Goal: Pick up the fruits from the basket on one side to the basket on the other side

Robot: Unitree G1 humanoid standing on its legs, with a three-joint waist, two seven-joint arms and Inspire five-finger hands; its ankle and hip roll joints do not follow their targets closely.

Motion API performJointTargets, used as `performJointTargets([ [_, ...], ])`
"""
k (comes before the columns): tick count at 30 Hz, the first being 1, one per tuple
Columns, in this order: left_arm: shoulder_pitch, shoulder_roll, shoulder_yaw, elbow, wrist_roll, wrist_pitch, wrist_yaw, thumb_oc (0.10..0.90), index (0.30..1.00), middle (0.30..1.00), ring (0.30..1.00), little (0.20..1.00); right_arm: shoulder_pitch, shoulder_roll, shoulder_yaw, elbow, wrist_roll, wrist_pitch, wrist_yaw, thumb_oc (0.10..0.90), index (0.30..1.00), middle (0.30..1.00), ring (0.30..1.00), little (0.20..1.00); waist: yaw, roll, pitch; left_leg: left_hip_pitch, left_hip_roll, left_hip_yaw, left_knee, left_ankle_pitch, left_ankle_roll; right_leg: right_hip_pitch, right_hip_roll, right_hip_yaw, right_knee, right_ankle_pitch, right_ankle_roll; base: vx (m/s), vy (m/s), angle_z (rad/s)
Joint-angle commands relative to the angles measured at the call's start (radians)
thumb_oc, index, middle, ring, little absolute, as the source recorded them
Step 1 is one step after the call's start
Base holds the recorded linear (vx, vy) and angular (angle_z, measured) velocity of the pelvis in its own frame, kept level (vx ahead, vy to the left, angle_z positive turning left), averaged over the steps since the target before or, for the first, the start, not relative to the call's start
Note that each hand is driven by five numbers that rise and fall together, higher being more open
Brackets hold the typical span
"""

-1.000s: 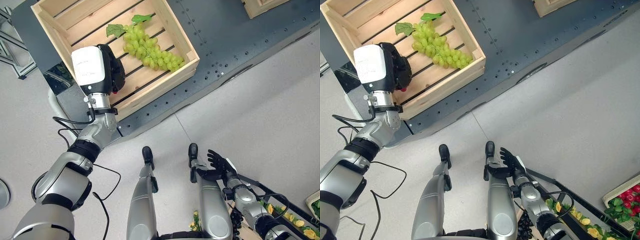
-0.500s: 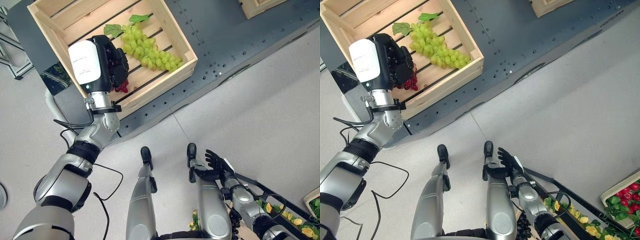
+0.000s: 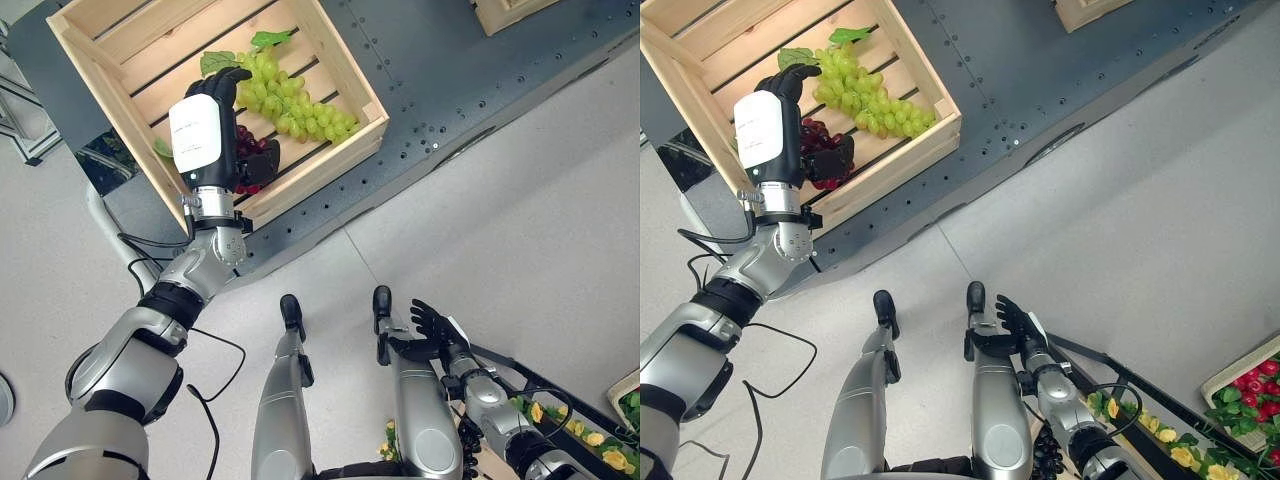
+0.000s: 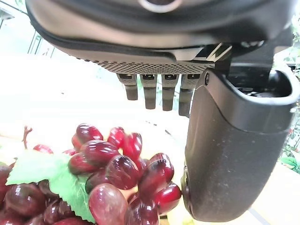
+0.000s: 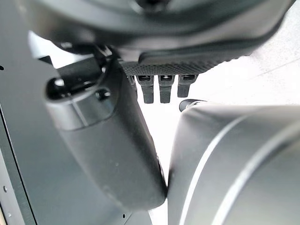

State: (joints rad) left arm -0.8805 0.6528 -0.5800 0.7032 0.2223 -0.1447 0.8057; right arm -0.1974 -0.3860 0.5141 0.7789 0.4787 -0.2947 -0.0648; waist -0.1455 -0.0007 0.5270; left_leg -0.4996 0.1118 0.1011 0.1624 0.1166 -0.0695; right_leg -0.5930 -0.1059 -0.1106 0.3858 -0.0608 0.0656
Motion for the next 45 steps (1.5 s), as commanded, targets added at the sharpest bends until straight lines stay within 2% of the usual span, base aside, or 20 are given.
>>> performJointTargets([
  [1,-0.124,0.094,0.074,-0.067,-0.005,-0.106,0.048,0.8,0.9,0.9,0.9,0.9,0.109,-0.02,-0.02,-0.076,-0.031,-0.038,0.005,0.8,0.9,0.9,0.9,0.9,-0.005,-0.028,-0.007,-0.074,-0.022,0.034,0.114,-0.022,0.027,0.085,0.037,0.03,-0.212,0.148,-0.042,0.0,0.0,0.0],
  [7,-0.114,0.097,0.094,-0.107,0.012,-0.171,0.012,0.8,0.9,0.9,0.9,0.9,0.113,-0.016,-0.025,-0.082,-0.04,-0.036,-0.003,0.8,0.9,0.9,0.9,0.9,-0.003,-0.029,-0.007,-0.077,-0.023,0.033,0.118,-0.024,0.029,0.086,0.036,0.031,-0.212,0.146,-0.043,0.0,0.0,0.0],
  [10,-0.105,0.117,0.11,-0.145,-0.087,-0.24,-0.117,0.8,0.9,0.9,0.9,0.9,0.12,-0.016,-0.033,-0.083,-0.045,-0.035,0.0,0.8,0.9,0.9,0.9,0.9,0.0,-0.024,-0.007,-0.074,-0.024,0.035,0.115,-0.023,0.029,0.087,0.036,0.032,-0.212,0.147,-0.042,0.01,0.006,-0.04],
  [12,-0.085,0.128,0.126,-0.179,-0.143,-0.26,-0.171,0.8,0.9,0.9,0.9,0.9,0.125,-0.018,-0.041,-0.088,-0.051,-0.03,0.001,0.8,0.9,0.9,0.9,0.9,0.002,-0.018,-0.007,-0.072,-0.025,0.035,0.113,-0.022,0.03,0.088,0.035,0.032,-0.213,0.147,-0.041,0.01,0.008,-0.02],
  [18,0.005,0.152,0.232,-0.33,-0.215,-0.285,-0.24,0.8,0.9,0.9,0.9,0.9,0.155,-0.021,-0.068,-0.113,-0.07,-0.023,-0.003,0.8,0.9,0.9,0.9,0.9,0.01,-0.002,-0.007,-0.075,-0.029,0.03,0.119,-0.027,0.032,0.088,0.031,0.032,-0.208,0.14,-0.044,0.0,0.0,0.0],
  [21,0.041,0.158,0.275,-0.38,-0.156,-0.235,-0.259,0.8,0.9,0.9,0.9,0.9,0.165,-0.023,-0.083,-0.119,-0.073,-0.02,0.001,0.8,0.9,0.9,0.9,0.9,0.015,0.003,-0.007,-0.078,-0.031,0.023,0.124,-0.029,0.033,0.089,0.029,0.028,-0.205,0.137,-0.046,0.0,0.0,0.0],
  [22,0.047,0.18,0.268,-0.373,-0.081,-0.168,-0.286,0.8,0.9,0.9,0.9,0.9,0.166,-0.027,-0.088,-0.127,-0.069,-0.012,0.002,0.8,0.9,0.9,0.9,0.9,0.018,0.005,-0.007,-0.078,-0.033,0.02,0.121,-0.028,0.033,0.09,0.028,0.026,-0.207,0.137,-0.046,0.0,0.0,0.0],
  [23,0.046,0.188,0.263,-0.371,-0.064,-0.147,-0.296,0.8,0.9,0.9,0.9,0.9,0.165,-0.028,-0.089,-0.129,-0.069,-0.01,0.001,0.8,0.9,0.9,0.9,0.9,0.019,0.006,-0.007,-0.078,-0.034,0.02,0.12,-0.027,0.033,0.09,0.028,0.025,-0.208,0.137,-0.046,0.0,0.0,0.0],
  [24,0.036,0.227,0.233,-0.357,-0.011,-0.058,-0.353,0.8,0.9,0.9,0.9,0.9,0.162,-0.037,-0.092,-0.127,-0.063,-0.01,0.005,0.8,0.9,0.9,0.9,0.9,0.02,0.008,-0.007,-0.077,-0.034,0.021,0.118,-0.026,0.034,0.09,0.026,0.024,-0.209,0.138,-0.045,0.0,0.0,0.0],
  [26,0.02,0.281,0.189,-0.346,0.107,0.06,-0.378,0.8,0.9,0.9,0.9,0.9,0.16,-0.045,-0.1,-0.127,-0.062,-0.008,0.01,0.8,0.9,0.9,0.9,0.9,0.021,0.012,-0.007,-0.078,-0.035,0.022,0.115,-0.023,0.035,0.089,0.024,0.02,-0.212,0.142,-0.042,0.0,0.0,0.0],
  [29,-0.027,0.358,0.105,-0.319,0.143,0.181,-0.468,0.8,0.9,0.9,0.9,0.9,0.16,-0.059,-0.106,-0.122,-0.058,-0.012,0.022,0.8,0.9,0.9,0.9,0.9,0.019,0.018,-0.007,-0.08,-0.035,0.025,0.116,-0.023,0.036,0.09,0.019,0.016,-0.216,0.144,-0.038,0.0,0.0,0.0],
  [30,-0.028,0.359,0.103,-0.319,0.146,0.187,-0.473,0.8,0.9,0.9,0.9,0.9,0.16,-0.059,-0.106,-0.122,-0.058,-0.012,0.022,0.8,0.9,0.9,0.9,0.9,0.019,0.018,-0.007,-0.08,-0.035,0.025,0.116,-0.023,0.037,0.09,0.019,0.016,-0.217,0.144,-0.037,0.0,0.0,0.0],
  [31,-0.053,0.387,0.06,-0.305,0.16,0.234,-0.51,0.8,0.9,0.9,0.9,0.9,0.165,-0.065,-0.108,-0.115,-0.055,-0.024,0.03,0.8,0.9,0.9,0.9,0.9,0.016,0.021,-0.007,-0.082,-0.034,0.027,0.117,-0.023,0.036,0.089,0.015,0.013,-0.219,0.148,-0.034,0.0,0.0,0.0],
  [37,-0.142,0.431,-0.057,-0.264,0.256,0.292,-0.611,0.8,0.9,0.9,0.9,0.9,0.161,-0.08,-0.104,-0.105,-0.042,-0.033,0.037,0.8,0.9,0.9,0.9,0.9,0.01,0.023,-0.007,-0.084,-0.032,0.03,0.122,-0.021,0.034,0.089,0.009,0.009,-0.222,0.152,-0.029,0.0,0.0,0.0],
  [40,-0.212,0.435,-0.132,-0.228,0.345,0.322,-0.618,0.8,0.9,0.9,0.9,0.9,0.153,-0.085,-0.095,-0.094,-0.032,-0.036,0.047,0.8,0.9,0.9,0.9,0.9,0.006,0.02,-0.007,-0.083,-0.029,0.036,0.119,-0.022,0.033,0.09,0.007,0.006,-0.226,0.156,-0.025,0.0,0.0,0.0],
  [45,-0.28,0.417,-0.203,-0.203,0.356,0.336,-0.58,0.8,0.9,0.9,0.9,0.9,0.138,-0.083,-0.076,-0.079,-0.018,-0.041,0.047,0.8,0.9,0.9,0.9,0.9,0.003,0.014,-0.007,-0.084,-0.027,0.035,0.125,-0.024,0.031,0.09,0.008,0.004,-0.222,0.155,-0.025,0.0,0.0,0.0],
])
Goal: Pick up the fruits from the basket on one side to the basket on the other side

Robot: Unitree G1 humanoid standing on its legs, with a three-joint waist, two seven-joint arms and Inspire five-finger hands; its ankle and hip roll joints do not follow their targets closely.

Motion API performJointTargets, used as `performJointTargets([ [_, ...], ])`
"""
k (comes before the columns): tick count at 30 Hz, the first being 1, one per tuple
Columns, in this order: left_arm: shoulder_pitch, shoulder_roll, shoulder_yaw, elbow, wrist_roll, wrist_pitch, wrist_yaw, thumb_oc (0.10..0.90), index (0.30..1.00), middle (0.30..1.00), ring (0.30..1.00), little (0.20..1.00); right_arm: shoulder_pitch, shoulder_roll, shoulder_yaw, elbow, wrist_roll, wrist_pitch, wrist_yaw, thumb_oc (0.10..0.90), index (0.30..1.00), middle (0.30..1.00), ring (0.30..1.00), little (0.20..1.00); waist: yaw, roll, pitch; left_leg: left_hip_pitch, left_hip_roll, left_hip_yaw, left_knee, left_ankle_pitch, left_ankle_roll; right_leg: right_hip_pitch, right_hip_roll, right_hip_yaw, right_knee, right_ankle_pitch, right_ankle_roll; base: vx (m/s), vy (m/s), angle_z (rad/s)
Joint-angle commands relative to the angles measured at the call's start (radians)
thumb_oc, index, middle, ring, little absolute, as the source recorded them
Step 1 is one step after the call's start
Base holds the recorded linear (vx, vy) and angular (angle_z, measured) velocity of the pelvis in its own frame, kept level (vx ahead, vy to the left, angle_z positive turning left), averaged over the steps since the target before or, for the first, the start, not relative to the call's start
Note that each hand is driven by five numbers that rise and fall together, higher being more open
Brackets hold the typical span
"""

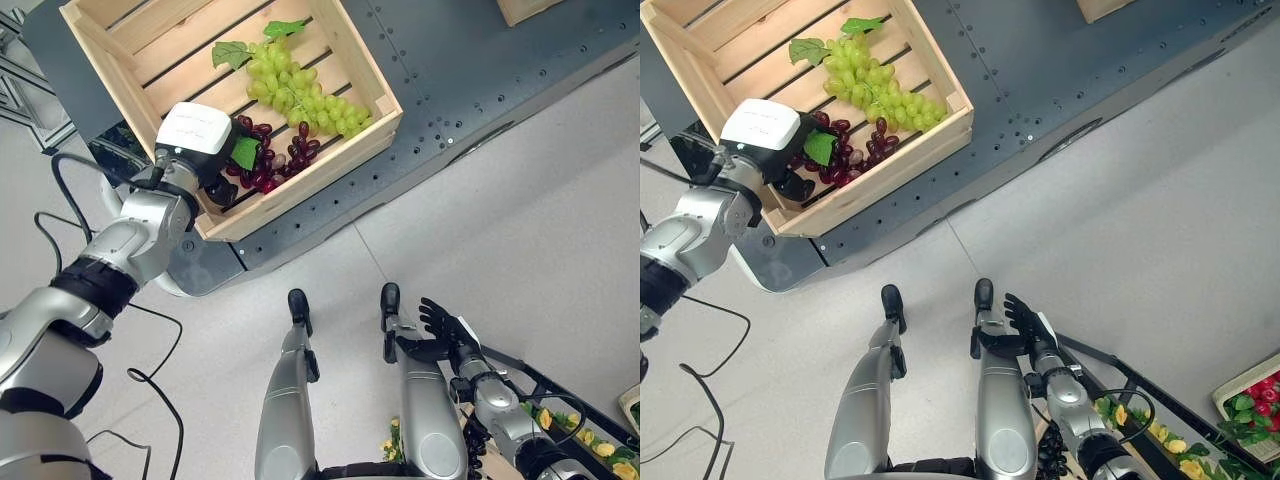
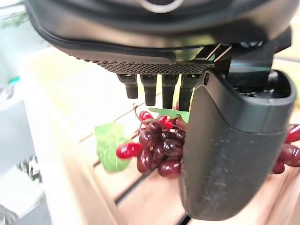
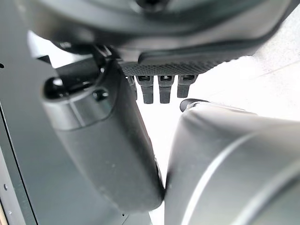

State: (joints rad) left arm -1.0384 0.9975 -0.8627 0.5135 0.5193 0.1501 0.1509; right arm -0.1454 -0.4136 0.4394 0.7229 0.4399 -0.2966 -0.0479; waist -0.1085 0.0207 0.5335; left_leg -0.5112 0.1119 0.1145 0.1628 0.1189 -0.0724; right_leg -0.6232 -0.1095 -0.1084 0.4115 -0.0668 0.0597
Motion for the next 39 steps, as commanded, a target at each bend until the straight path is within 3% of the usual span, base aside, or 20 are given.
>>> performJointTargets([
  [1,-0.128,0.067,0.076,-0.006,0.061,0.042,0.093,0.8,0.9,0.9,0.9,0.9,0.081,-0.054,0.001,-0.019,0.023,-0.041,0.03,0.8,0.9,0.9,0.9,0.9,-0.034,-0.009,-0.014,-0.078,-0.028,0.02,0.126,-0.023,0.035,0.114,0.012,0.002,-0.246,0.163,-0.019,0.0,-0.023,0.03],
  [9,-0.129,-0.045,0.083,0.18,0.11,0.006,0.389,0.8,0.9,0.9,0.9,0.9,0.055,-0.033,0.04,0.011,0.028,-0.048,0.033,0.8,0.9,0.9,0.9,0.9,-0.045,-0.034,-0.014,-0.08,-0.019,0.026,0.136,-0.026,0.033,0.11,0.02,0.01,-0.238,0.163,-0.023,0.0,0.0,0.0],
  [12,-0.12,-0.077,0.093,0.236,0.119,-0.024,0.431,0.8,0.9,0.9,0.9,0.9,0.052,-0.027,0.049,0.015,0.031,-0.05,0.032,0.8,0.9,0.9,0.9,0.9,-0.046,-0.041,-0.014,-0.075,-0.017,0.029,0.139,-0.03,0.032,0.114,0.023,0.014,-0.238,0.162,-0.023,0.0,0.0,0.0],
  [18,-0.112,-0.127,0.071,0.31,0.153,-0.062,0.416,0.8,0.9,0.9,0.9,0.9,0.042,-0.025,0.062,0.014,0.027,-0.043,0.031,0.8,0.9,0.9,0.9,0.9,-0.056,-0.048,-0.014,-0.078,-0.013,0.033,0.146,-0.033,0.028,0.111,0.028,0.02,-0.233,0.16,-0.027,0.0,0.0,0.0],
  [22,-0.119,-0.152,0.046,0.341,0.167,-0.051,0.383,0.8,0.9,0.9,0.9,0.9,0.03,-0.026,0.064,0.023,0.028,-0.043,0.035,0.8,0.9,0.9,0.9,0.9,-0.06,-0.049,-0.014,-0.078,-0.012,0.035,0.148,-0.034,0.029,0.109,0.027,0.021,-0.232,0.161,-0.027,-0.01,0.011,-0.03],
  [25,-0.124,-0.177,0.021,0.38,0.175,-0.004,0.336,0.8,0.9,0.9,0.9,0.9,0.022,-0.027,0.065,0.03,0.031,-0.044,0.038,0.8,0.9,0.9,0.9,0.9,-0.066,-0.051,-0.014,-0.079,-0.01,0.039,0.153,-0.036,0.028,0.108,0.026,0.022,-0.23,0.161,-0.027,0.0,0.0,0.0],
  [26,-0.123,-0.189,0.018,0.395,0.181,0.008,0.325,0.551,0.526,0.526,0.526,0.526,0.018,-0.027,0.067,0.033,0.031,-0.043,0.038,0.8,0.9,0.9,0.9,0.9,-0.068,-0.052,-0.014,-0.081,-0.01,0.039,0.155,-0.037,0.028,0.108,0.025,0.023,-0.232,0.162,-0.027,0.0,0.0,0.0],
  [27,-0.124,-0.201,0.011,0.411,0.182,0.02,0.308,0.453,0.38,0.38,0.38,0.38,0.015,-0.027,0.069,0.035,0.03,-0.045,0.038,0.8,0.9,0.9,0.9,0.9,-0.07,-0.054,-0.014,-0.081,-0.01,0.04,0.155,-0.037,0.028,0.108,0.025,0.024,-0.233,0.162,-0.027,0.0,0.0,0.0],
  [28,-0.124,-0.209,0.008,0.423,0.19,0.034,0.288,0.4,0.3,0.3,0.3,0.3,0.012,-0.026,0.071,0.039,0.033,-0.047,0.038,0.8,0.9,0.9,0.9,0.9,-0.07,-0.054,-0.014,-0.081,-0.009,0.042,0.154,-0.036,0.028,0.108,0.025,0.023,-0.233,0.163,-0.027,0.0,0.0,0.0],
  [39,-0.129,-0.288,-0.014,0.563,0.189,0.089,0.23,0.4,0.3,0.3,0.3,0.3,-0.01,-0.014,0.09,0.045,0.036,-0.035,0.028,0.8,0.9,0.9,0.9,0.9,-0.084,-0.066,-0.014,-0.073,-0.007,0.051,0.147,-0.034,0.026,0.112,0.026,0.03,-0.245,0.169,-0.027,0.0,0.001,0.0],
])
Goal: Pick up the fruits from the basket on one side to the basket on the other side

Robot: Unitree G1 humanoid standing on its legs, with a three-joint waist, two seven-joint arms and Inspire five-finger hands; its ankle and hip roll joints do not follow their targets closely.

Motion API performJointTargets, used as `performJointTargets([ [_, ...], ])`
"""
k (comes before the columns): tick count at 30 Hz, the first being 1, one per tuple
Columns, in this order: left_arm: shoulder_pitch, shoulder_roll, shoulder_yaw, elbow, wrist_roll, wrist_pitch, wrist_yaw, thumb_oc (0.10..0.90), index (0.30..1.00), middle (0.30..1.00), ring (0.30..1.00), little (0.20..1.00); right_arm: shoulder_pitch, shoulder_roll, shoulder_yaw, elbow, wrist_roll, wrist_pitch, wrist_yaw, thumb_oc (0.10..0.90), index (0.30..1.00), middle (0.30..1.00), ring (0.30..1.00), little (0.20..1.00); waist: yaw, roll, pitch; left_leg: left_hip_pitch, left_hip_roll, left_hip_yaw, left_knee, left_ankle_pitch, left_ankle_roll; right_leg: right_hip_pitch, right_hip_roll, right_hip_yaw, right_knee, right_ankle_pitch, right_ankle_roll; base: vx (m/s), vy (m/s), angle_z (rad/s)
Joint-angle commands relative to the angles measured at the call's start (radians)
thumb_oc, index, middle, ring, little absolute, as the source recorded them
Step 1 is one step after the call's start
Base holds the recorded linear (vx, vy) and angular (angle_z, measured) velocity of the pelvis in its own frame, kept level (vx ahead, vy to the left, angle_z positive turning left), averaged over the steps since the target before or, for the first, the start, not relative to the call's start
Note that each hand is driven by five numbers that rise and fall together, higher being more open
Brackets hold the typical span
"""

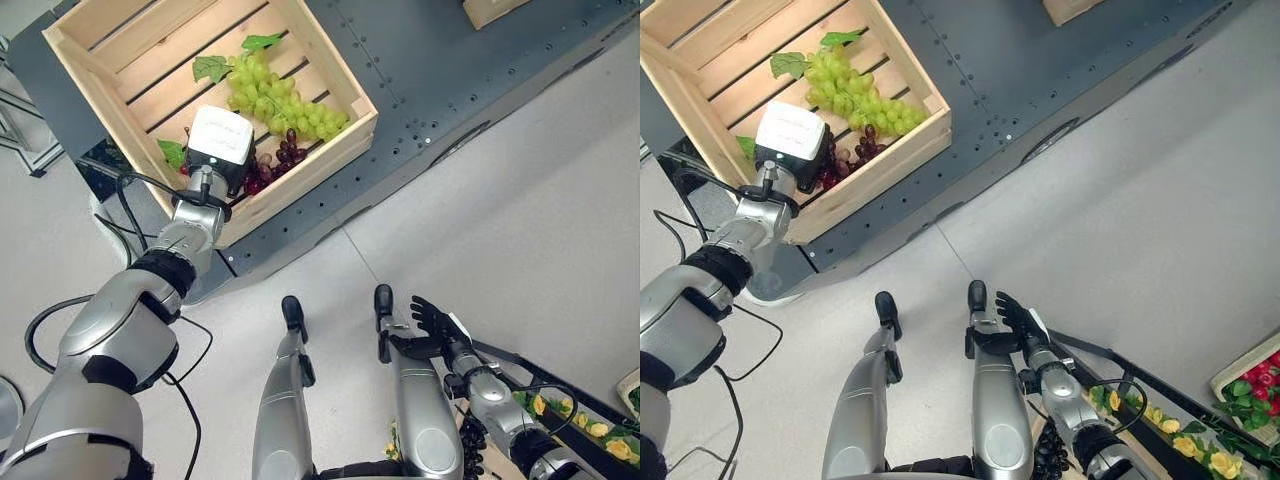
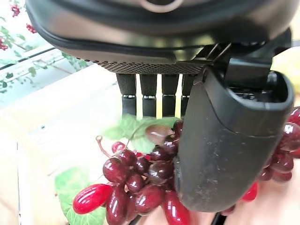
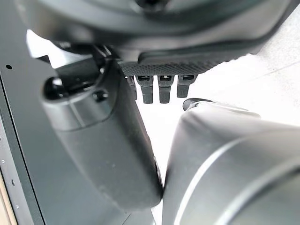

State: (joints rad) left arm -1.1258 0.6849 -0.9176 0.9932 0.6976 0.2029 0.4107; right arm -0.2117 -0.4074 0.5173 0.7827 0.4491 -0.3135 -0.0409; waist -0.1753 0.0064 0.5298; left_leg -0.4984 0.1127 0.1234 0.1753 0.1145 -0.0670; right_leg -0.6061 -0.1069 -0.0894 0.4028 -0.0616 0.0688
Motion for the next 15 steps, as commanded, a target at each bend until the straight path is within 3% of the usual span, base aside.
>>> performJointTargets([
  [1,-0.042,0.025,0.038,0.089,0.005,0.035,-0.028,0.4,0.3,0.3,0.3,0.3,0.056,-0.02,0.013,-0.016,0.029,-0.018,0.02,0.8,0.9,0.9,0.9,0.9,-0.017,-0.052,-0.01,-0.086,-0.008,0.041,0.135,-0.03,0.02,0.095,0.023,0.011,-0.236,0.164,-0.036,0.0,0.0,0.0],
  [8,-0.026,0.038,0.065,0.104,-0.017,0.042,0.017,0.4,0.3,0.3,0.3,0.3,0.061,-0.017,0.01,-0.016,0.041,-0.024,0.006,0.8,0.9,0.9,0.9,0.9,-0.013,-0.05,-0.01,-0.078,-0.007,0.039,0.132,-0.029,0.021,0.103,0.022,0.009,-0.238,0.162,-0.038,0.0,0.0,0.0],
  [15,-0.004,0.096,0.147,0.038,-0.039,-0.011,0.26,0.4,0.3,0.3,0.3,0.3,0.09,-0.006,-0.027,-0.021,0.093,-0.053,-0.013,0.8,0.9,0.9,0.9,0.9,0.0,-0.045,-0.01,-0.047,-0.012,0.03,0.112,-0.026,0.019,0.137,0.025,0.011,-0.255,0.162,-0.04,0.0,0.0,0.0],
])
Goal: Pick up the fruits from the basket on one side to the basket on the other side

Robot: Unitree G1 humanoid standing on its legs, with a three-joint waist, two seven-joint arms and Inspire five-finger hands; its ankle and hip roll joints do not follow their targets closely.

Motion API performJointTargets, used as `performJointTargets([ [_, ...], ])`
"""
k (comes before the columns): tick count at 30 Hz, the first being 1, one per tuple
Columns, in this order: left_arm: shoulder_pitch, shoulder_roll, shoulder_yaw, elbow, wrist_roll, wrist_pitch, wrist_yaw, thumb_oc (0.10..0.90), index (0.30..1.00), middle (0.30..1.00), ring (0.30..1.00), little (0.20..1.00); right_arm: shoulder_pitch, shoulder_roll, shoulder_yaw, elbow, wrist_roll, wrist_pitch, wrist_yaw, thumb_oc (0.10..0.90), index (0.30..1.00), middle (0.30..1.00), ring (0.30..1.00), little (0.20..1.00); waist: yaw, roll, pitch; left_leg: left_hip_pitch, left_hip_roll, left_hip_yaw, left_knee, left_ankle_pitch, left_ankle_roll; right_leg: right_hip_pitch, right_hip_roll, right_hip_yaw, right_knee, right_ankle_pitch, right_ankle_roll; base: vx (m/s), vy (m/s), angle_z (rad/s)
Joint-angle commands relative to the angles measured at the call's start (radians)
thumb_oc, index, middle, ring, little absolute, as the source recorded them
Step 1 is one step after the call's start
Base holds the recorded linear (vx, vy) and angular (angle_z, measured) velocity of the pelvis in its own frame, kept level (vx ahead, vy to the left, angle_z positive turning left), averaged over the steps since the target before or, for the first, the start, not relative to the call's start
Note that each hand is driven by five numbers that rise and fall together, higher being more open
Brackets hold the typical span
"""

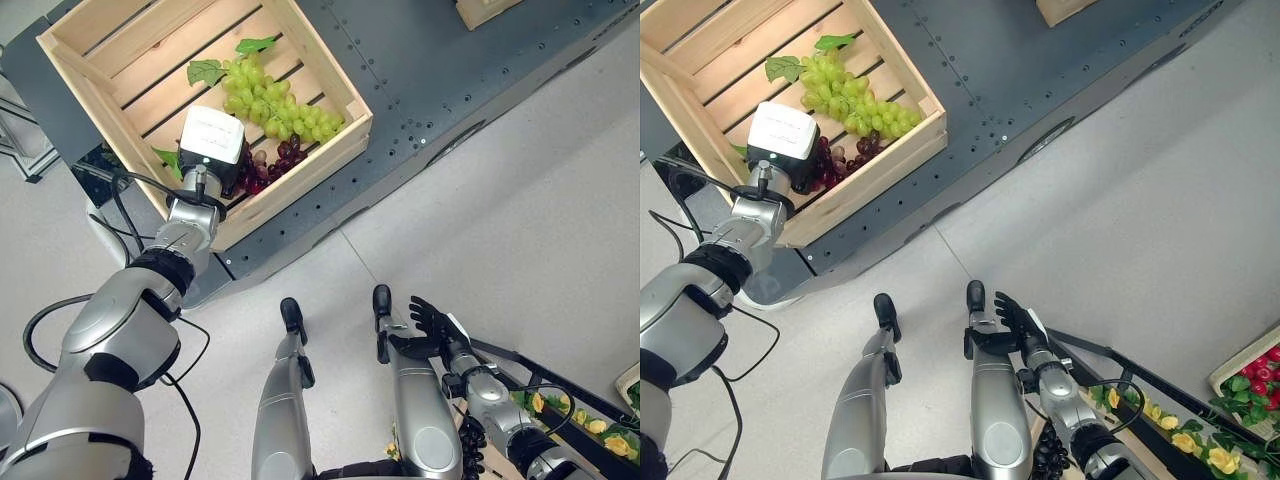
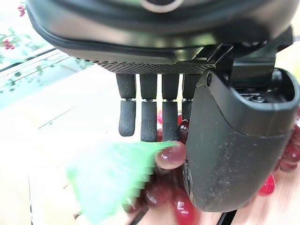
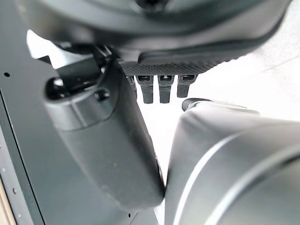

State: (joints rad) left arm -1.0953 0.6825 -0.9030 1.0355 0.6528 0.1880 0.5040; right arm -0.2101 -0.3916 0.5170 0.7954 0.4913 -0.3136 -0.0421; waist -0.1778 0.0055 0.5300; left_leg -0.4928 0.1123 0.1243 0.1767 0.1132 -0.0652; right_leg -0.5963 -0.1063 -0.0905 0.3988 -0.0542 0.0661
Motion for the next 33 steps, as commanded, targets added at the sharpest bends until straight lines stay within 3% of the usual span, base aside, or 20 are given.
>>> performJointTargets([
  [1,-0.03,0.107,0.142,-0.019,0.011,0.001,0.196,0.4,0.3,0.3,0.3,0.3,0.093,-0.022,-0.033,-0.036,0.05,-0.06,-0.015,0.8,0.9,0.9,0.9,0.9,0.005,-0.042,-0.01,-0.046,-0.012,0.029,0.105,-0.024,0.018,0.133,0.025,0.011,-0.254,0.154,-0.037,0.0,0.0,0.0],
  [11,0.102,0.243,0.31,-0.333,0.094,0.011,0.362,0.4,0.3,0.3,0.3,0.3,0.124,-0.013,-0.12,-0.117,0.078,-0.115,-0.059,0.8,0.9,0.9,0.9,0.9,0.047,-0.031,-0.01,0.095,-0.027,-0.001,0.039,-0.028,0.019,0.272,0.032,-0.001,-0.295,0.137,-0.036,-0.02,-0.029,0.02],
  [16,0.203,0.303,0.384,-0.516,0.132,0.018,0.402,0.4,0.3,0.3,0.3,0.3,0.153,0.002,-0.159,-0.169,0.07,-0.127,-0.074,0.8,0.9,0.9,0.9,0.9,0.067,-0.024,-0.078,0.192,-0.037,-0.021,-0.045,-0.02,0.016,0.363,0.022,-0.01,-0.361,0.144,-0.027,0.03,-0.014,0.06],
  [19,0.307,0.34,0.46,-0.631,0.183,0.012,0.378,0.4,0.3,0.3,0.3,0.3,0.199,0.01,-0.193,-0.225,0.045,-0.109,-0.067,0.8,0.9,0.9,0.9,0.9,0.073,-0.019,-0.161,0.278,-0.046,-0.037,-0.13,-0.007,0.016,0.434,0.02,-0.007,-0.418,0.158,-0.015,0.09,0.008,0.02],
  [25,0.453,0.371,0.561,-0.782,0.254,-0.009,0.326,0.4,0.3,0.3,0.3,0.3,0.273,0.014,-0.229,-0.344,0.007,-0.086,-0.067,0.8,0.9,0.9,0.9,0.9,0.07,-0.004,-0.271,0.386,-0.045,-0.054,-0.235,0.013,0.016,0.518,0.015,-0.006,-0.481,0.177,0.002,0.1,0.022,0.02],
  [33,0.583,0.371,0.636,-0.901,0.315,-0.068,0.307,0.4,0.3,0.3,0.3,0.3,0.319,-0.022,-0.282,-0.526,0.035,-0.052,0.027,0.8,0.9,0.9,0.9,0.9,0.068,0.013,-0.379,0.457,-0.032,-0.054,-0.264,-0.001,0.014,0.562,0.005,-0.018,-0.486,0.166,0.016,0.07,0.007,0.04],
])
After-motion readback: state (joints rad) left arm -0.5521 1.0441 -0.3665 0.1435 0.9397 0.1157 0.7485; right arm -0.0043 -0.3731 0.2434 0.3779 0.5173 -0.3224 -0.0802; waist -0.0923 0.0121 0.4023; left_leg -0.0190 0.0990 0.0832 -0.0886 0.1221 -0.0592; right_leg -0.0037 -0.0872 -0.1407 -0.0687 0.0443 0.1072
